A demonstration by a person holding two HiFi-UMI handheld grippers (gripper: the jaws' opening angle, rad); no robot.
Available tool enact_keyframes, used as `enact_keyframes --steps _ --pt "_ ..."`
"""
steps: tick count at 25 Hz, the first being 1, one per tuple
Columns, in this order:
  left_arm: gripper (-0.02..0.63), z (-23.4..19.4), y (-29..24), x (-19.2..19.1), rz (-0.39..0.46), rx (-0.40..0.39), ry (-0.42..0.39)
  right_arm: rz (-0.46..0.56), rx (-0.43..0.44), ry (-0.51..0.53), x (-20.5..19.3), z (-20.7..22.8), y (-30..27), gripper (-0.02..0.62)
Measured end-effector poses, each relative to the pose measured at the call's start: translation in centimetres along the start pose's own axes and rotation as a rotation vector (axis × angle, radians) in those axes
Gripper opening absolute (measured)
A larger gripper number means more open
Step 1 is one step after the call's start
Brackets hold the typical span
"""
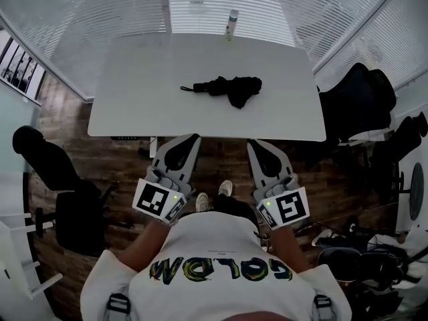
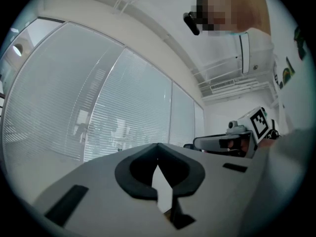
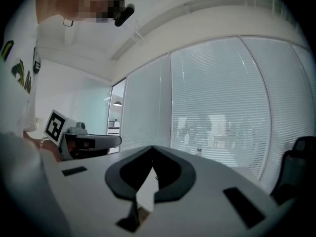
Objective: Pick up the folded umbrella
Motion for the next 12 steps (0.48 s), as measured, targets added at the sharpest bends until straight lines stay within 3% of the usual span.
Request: enact_keyframes --steps 12 --pt "0.011 -2.0 -3.9 -0.9 -0.016 0.005 -0.008 0.011 0.003 -0.004 -1.1 4.0 -3.4 0.011"
Point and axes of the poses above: the fingertips, and each gripper's own axes: y backward along the fingers, z to its right, x out of its top, the point moved 8 cm from there along y, backward along the fingers, and after that the axes turned 5 degrees about x, right-handed, at the moved point
